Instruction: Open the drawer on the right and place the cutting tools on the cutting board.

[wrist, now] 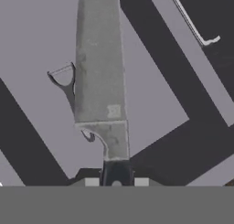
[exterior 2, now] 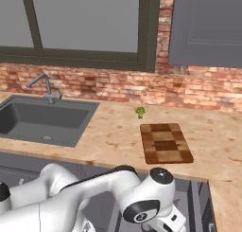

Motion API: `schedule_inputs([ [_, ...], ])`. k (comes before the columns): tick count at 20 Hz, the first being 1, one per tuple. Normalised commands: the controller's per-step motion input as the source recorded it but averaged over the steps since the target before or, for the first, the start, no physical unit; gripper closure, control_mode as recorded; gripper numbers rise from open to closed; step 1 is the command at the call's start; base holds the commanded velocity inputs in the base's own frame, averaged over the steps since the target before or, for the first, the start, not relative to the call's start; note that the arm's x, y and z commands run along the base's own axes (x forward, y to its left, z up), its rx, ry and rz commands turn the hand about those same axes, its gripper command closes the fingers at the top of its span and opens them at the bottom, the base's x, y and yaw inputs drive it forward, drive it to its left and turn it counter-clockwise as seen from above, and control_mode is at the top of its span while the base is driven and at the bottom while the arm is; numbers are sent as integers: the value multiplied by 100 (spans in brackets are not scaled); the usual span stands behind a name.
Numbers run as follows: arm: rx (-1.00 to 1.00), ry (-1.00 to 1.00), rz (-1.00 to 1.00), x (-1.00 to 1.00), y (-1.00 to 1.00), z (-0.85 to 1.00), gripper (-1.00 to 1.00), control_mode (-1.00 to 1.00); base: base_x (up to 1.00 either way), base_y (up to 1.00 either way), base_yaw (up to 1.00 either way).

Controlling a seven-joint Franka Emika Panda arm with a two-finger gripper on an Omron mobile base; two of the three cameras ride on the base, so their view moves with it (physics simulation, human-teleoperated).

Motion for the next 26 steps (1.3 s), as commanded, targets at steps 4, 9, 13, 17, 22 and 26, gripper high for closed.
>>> schedule_inputs([
  [4,0,-6,0,30,79,99,100,-100,0,0,0],
  [9,0,-5,2,70,67,87,100,-100,0,0,0],
  [13,0,-2,1,94,53,70,100,-100,0,0,0],
  [17,0,0,0,100,34,40,100,-100,0,0,0],
  [22,0,0,0,100,15,7,100,-100,0,0,0],
  [26,0,0,0,100,7,0,100,-100,0,0,0],
])
